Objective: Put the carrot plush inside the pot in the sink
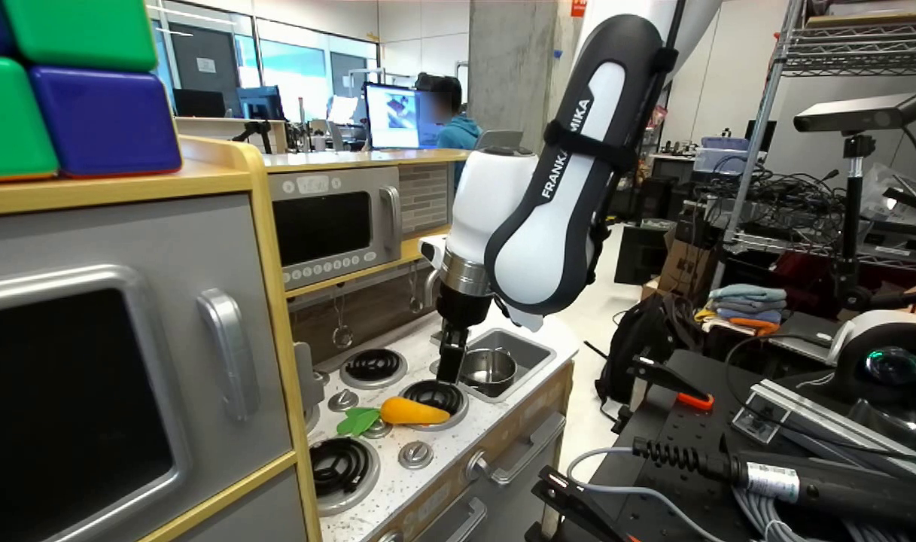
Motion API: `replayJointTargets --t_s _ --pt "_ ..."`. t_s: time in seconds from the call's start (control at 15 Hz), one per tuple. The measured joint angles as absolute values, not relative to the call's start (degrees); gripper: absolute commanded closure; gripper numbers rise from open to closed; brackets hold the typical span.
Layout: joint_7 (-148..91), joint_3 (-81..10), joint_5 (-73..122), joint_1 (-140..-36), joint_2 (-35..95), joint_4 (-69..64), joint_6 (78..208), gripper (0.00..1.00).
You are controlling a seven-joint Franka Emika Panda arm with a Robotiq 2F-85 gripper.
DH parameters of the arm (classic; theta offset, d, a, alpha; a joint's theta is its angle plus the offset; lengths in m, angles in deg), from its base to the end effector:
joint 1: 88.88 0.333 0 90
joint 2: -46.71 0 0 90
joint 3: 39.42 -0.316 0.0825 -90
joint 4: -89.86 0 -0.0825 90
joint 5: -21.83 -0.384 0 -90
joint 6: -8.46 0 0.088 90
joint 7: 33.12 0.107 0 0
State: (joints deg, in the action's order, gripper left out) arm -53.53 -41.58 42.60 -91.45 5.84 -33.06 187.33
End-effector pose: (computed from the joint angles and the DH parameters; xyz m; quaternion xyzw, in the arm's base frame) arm 0.5636 0.0272 0.0913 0.9314 0.3390 0.1263 0.0393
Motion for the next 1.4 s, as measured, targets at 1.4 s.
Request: replayJointTargets --t_s 1.4 --pt "-48.7 -35.4 40.5 -82.6 -5.9 -19.8 191.8 0.00"
